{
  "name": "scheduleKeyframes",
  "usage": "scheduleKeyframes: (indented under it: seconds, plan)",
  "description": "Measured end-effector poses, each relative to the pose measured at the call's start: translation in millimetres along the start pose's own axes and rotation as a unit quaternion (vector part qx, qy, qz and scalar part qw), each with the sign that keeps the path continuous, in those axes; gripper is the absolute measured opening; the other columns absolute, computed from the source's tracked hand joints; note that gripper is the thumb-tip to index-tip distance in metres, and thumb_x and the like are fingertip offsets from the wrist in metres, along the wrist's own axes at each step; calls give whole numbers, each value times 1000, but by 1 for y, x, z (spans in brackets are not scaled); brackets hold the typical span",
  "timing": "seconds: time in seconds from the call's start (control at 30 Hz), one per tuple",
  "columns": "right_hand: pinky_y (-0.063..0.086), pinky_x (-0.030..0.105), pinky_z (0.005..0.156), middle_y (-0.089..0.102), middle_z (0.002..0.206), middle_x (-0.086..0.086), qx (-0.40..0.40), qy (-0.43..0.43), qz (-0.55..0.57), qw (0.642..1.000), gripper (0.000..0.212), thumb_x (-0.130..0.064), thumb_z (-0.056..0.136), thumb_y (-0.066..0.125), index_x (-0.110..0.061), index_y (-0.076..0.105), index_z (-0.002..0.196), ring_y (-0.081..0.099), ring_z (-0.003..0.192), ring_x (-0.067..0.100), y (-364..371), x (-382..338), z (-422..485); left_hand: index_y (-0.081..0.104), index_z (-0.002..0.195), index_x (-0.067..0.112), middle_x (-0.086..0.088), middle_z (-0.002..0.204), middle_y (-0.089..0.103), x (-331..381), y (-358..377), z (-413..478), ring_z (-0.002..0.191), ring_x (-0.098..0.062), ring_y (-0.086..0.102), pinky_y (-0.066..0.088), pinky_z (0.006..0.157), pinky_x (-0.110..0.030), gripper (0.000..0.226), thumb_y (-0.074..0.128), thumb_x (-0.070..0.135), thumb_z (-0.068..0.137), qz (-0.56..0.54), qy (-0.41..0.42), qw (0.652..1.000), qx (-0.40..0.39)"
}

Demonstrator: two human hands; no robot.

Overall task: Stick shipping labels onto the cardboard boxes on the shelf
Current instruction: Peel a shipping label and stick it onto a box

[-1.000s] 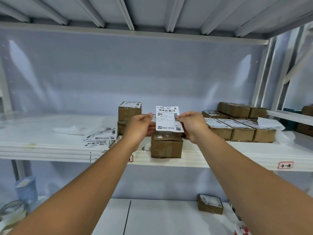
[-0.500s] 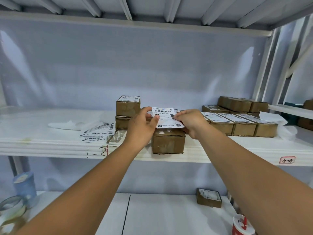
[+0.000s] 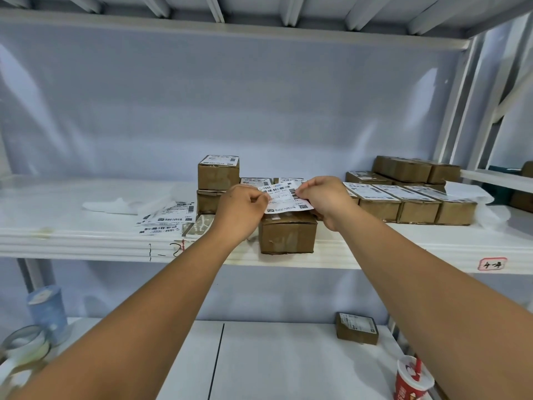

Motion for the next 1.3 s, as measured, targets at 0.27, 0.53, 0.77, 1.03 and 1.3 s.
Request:
scheduleKeyframes:
  seconds: [0.27, 0.53, 0.77, 1.03, 1.3]
  plan:
    - [40, 23, 59, 60, 76, 0, 14, -5, -11, 1000, 27, -2, 87, 62, -17, 58, 65, 54, 83, 17, -2, 1, 2, 64, 69, -1, -3, 81, 61, 3, 6, 5, 102, -17, 49, 25, 66, -19, 37, 50, 20, 96, 55, 32, 998, -26]
    - [46, 28, 70, 62, 75, 0, 17, -18, 1, 1000, 22, -3, 85, 64, -16, 61, 67, 57, 82, 18, -1, 1, 4, 69, 78, 1, -8, 104, 65, 7, 10, 7, 121, -14, 42, 21, 72, -16, 33, 48, 18, 96, 84, 56, 994, -48]
    - [50, 33, 78, 64, 78, -2, 26, -34, -10, 999, 22, -4, 85, 64, -18, 61, 69, 62, 91, 20, -3, -1, 3, 65, 72, -1, -11, 89, 58, 9, 12, 10, 112, -22, 45, 22, 67, -23, 34, 49, 17, 97, 97, 49, 992, -66]
    - [39, 24, 61, 60, 78, -4, 35, -49, -27, 998, 22, -9, 86, 65, -21, 60, 69, 54, 81, 17, -4, -1, 4, 68, 79, -4, -17, 100, 64, 11, 14, 10, 115, -23, 45, 29, 81, -25, 33, 47, 14, 97, 115, 58, 989, -68]
    - [45, 31, 64, 65, 82, 0, 43, -68, -34, 996, 18, -14, 85, 66, -22, 62, 69, 60, 77, 21, -3, -3, 3, 68, 84, -4, -15, 111, 61, 21, 14, 6, 123, -20, 41, 26, 85, -21, 32, 47, 15, 97, 129, 82, 986, -68]
Point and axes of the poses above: each hand's wrist, its own z-axis towards the middle knuckle, its own y-axis out of the palm, x = y × z, the point moved 10 cm from there along z, towards the middle knuckle
